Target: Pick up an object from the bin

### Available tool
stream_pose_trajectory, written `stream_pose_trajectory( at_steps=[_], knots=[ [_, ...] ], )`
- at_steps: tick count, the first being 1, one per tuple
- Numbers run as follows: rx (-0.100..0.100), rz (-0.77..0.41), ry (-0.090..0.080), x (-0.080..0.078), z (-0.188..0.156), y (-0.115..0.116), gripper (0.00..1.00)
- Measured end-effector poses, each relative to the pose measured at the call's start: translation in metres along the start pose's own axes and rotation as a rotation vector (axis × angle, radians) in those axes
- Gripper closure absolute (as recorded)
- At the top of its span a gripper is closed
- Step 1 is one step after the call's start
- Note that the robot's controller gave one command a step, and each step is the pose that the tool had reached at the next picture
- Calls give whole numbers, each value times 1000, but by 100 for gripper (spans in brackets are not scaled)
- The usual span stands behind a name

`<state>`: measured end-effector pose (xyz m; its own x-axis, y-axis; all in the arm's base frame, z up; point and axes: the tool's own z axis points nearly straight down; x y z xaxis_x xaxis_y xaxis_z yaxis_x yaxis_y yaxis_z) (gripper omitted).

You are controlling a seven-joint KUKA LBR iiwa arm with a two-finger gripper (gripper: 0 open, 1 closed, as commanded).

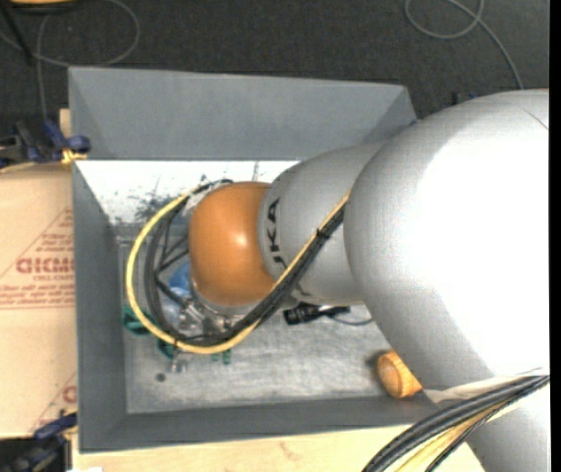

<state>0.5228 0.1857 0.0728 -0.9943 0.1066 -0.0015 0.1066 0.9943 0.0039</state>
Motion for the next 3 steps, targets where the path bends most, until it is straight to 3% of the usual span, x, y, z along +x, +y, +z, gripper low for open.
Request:
stream_pose_trajectory(
  at_steps=[2,3],
  knots=[
    [2,-5,0,-1,-66,4,100],
    [4,-8,4,8,-119,-1,100]
  ],
)
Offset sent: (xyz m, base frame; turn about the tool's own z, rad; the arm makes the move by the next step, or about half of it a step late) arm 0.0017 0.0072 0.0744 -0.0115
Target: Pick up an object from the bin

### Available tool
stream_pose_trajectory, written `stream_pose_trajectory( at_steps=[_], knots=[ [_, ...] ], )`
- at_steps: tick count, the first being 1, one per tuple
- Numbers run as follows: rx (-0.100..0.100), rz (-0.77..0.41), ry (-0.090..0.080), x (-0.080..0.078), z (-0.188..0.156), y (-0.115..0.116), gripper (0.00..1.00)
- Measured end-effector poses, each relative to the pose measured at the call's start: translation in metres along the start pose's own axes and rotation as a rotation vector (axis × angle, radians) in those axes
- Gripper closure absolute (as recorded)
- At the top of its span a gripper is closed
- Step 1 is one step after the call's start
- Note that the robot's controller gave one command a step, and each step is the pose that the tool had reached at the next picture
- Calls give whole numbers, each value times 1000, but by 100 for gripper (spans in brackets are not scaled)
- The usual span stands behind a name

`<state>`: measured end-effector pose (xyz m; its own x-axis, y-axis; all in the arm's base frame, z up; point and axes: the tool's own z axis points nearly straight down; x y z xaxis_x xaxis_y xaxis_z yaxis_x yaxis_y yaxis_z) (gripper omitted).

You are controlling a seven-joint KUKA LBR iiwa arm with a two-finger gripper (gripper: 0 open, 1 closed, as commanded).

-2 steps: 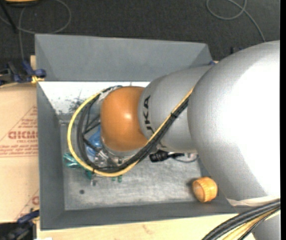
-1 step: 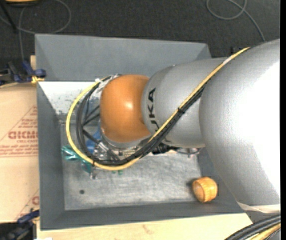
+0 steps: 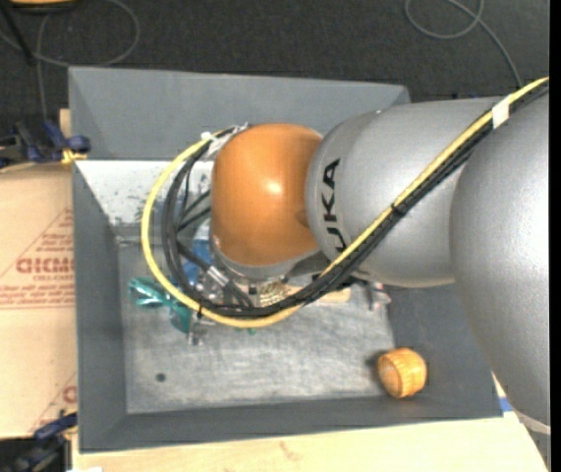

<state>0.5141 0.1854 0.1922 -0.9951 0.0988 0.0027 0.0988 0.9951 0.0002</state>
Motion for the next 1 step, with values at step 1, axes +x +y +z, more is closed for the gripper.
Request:
stream_pose_trajectory(
  at_steps=[1],
  knots=[
    [-2,-13,-5,-12,-36,5,100]
  ],
)
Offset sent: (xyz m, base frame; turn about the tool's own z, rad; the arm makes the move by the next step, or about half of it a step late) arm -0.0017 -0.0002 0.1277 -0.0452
